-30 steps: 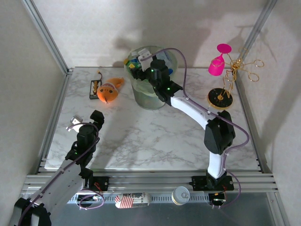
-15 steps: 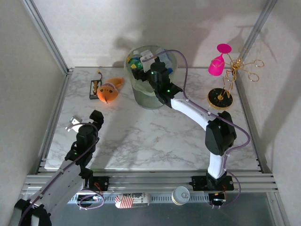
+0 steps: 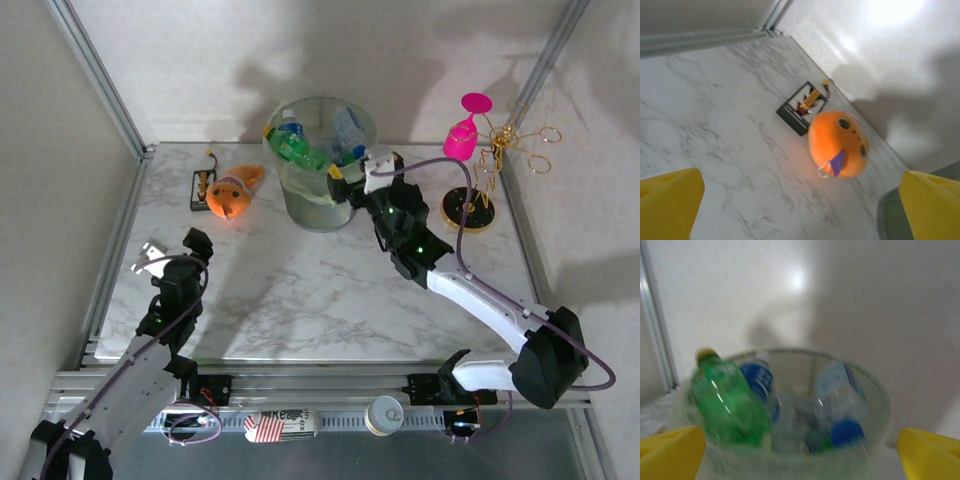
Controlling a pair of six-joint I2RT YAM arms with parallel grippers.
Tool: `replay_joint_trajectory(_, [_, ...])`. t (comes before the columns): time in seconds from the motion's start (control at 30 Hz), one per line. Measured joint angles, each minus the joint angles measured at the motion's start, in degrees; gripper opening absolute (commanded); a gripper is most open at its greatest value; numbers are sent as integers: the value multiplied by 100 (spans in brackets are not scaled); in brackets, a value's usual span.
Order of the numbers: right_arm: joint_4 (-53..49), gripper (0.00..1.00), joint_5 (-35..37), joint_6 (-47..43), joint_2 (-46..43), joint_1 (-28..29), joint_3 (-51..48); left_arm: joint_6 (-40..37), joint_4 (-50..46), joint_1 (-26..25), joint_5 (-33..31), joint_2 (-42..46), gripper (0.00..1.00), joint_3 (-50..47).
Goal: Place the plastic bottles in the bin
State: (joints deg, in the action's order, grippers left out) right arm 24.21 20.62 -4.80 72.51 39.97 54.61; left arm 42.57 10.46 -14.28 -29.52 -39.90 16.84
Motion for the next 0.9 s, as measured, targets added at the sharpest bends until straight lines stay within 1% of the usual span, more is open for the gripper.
replay_joint_trajectory(0.07, [2, 99, 195, 107, -136, -186, -485, -177, 92, 26, -111, -186, 100, 2])
replay_joint_trajectory(0.17, [186, 99, 487, 299, -334, -664, -1429, -461, 271, 63, -227, -564, 100, 28])
replay_joint_trajectory(0.27, [402, 99, 717, 549, -396, -1134, -2212, -774, 455, 98, -350, -1128, 100, 177])
replay_joint_trajectory(0.43, [1158, 99, 1093, 765, -393, -1851, -3265, -1272, 763, 122, -599, -2061, 99, 522])
replay_joint_trajectory(0.57, [1978, 99, 1276, 763, -284, -2319, -3755, -1672, 1036, 131, -848, -2653, 99, 697])
replay_joint_trajectory(0.7, [2881, 99, 1185, 811, 138, -2745, -4096, -2094, 1405, 138, -1143, -3158, 100, 826])
replay_joint_trajectory(0.8, [3270, 99, 1014, 789, 577, -2914, -4201, -2409, 1993, 138, -1410, -3523, 100, 761])
replay_joint_trajectory(0.9, [3755, 99, 789, 625, 798, -2957, -4234, -2719, 2540, 140, -1513, -3917, 100, 627])
